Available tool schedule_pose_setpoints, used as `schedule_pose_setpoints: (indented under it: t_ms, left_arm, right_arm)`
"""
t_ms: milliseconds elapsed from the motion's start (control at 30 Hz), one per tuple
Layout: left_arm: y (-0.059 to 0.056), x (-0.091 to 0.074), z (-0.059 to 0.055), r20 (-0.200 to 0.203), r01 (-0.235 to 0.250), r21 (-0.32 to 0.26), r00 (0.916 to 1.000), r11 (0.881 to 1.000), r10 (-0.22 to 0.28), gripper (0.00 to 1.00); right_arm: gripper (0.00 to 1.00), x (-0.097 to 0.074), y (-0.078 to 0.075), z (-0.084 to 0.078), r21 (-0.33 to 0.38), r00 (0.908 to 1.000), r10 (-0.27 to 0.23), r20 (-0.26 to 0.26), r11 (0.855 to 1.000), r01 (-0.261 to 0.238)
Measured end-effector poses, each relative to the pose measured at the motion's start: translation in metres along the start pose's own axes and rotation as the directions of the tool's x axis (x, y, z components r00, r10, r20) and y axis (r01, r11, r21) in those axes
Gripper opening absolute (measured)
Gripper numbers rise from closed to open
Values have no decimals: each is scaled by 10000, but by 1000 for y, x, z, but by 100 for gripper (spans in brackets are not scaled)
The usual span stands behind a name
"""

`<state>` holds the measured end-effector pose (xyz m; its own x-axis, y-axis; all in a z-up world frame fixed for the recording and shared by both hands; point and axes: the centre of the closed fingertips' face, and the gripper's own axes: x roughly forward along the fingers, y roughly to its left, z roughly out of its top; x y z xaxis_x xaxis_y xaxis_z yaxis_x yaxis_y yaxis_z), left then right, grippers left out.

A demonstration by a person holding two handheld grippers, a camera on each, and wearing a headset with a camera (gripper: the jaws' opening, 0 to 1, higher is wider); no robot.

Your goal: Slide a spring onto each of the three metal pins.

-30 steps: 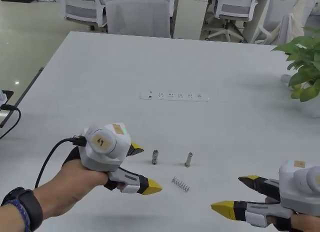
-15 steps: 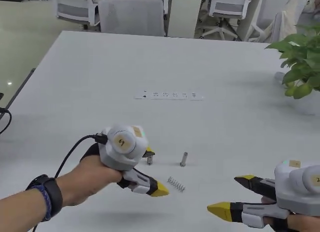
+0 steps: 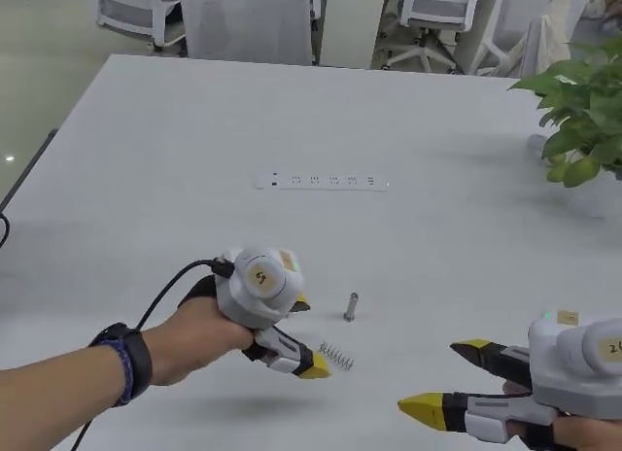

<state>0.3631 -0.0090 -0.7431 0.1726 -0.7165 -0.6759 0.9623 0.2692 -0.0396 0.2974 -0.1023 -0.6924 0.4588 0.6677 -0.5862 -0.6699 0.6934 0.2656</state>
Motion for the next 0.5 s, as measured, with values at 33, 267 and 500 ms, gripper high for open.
schedule_pose_setpoints:
  t_ms: [33,267,500]
  left_arm:
    - [0,2,-1,-71,32,56,10000,10000,-31,52]
    - [-3,18,-13,-704,343,709,9971,9969,-293,45]
    - [-3,32,-14,-1068,603,1384,9932,9885,-456,39]
  right_arm:
    - [77,0,0,0,-6,10000,3,-19,10000,-3]
    - [77,-1,-2,-2,44,10000,-11,-30,10000,11]
    - [77,-3,-4,-5,169,9999,-68,-76,9998,70]
